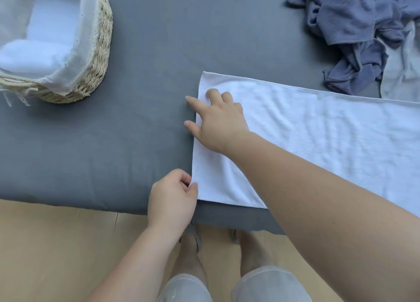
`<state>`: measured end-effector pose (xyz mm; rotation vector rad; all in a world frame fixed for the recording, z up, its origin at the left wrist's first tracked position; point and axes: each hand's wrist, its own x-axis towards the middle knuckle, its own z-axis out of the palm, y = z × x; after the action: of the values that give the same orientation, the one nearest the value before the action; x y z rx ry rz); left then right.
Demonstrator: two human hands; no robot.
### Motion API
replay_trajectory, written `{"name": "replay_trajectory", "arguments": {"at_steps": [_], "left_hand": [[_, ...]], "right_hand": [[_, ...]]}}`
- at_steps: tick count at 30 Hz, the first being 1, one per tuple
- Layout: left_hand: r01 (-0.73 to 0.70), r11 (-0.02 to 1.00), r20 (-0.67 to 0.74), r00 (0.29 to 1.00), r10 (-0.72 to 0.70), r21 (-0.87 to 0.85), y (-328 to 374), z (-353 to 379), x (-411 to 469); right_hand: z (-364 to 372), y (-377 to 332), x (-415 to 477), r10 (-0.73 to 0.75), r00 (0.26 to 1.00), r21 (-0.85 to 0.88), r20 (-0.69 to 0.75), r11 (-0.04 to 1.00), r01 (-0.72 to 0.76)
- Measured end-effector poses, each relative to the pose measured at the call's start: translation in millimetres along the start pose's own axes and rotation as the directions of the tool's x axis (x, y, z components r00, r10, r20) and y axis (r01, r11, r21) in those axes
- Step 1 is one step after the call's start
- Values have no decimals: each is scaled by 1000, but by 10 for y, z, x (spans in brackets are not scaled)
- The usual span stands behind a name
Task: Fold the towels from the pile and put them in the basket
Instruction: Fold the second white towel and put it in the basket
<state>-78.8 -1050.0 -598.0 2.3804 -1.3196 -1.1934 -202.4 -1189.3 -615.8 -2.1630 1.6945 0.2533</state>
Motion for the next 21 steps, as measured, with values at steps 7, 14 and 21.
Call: {"name": "replay_trajectory", "arguments": {"at_steps": [7, 14, 21], "left_hand": [[-51, 998, -64, 997, 52, 23, -129, 9, 20], [-91, 995, -45, 995, 89, -33, -161, 72, -45], [-202, 965, -7, 979, 204, -165, 14, 16, -135]], "right_hand": [[72, -172, 125, 74, 997, -58, 9, 996, -73], [-27, -84, 158, 147, 985, 332, -87, 937, -111], [-241, 45, -34, 208, 975, 763, -77, 642, -76]]}}
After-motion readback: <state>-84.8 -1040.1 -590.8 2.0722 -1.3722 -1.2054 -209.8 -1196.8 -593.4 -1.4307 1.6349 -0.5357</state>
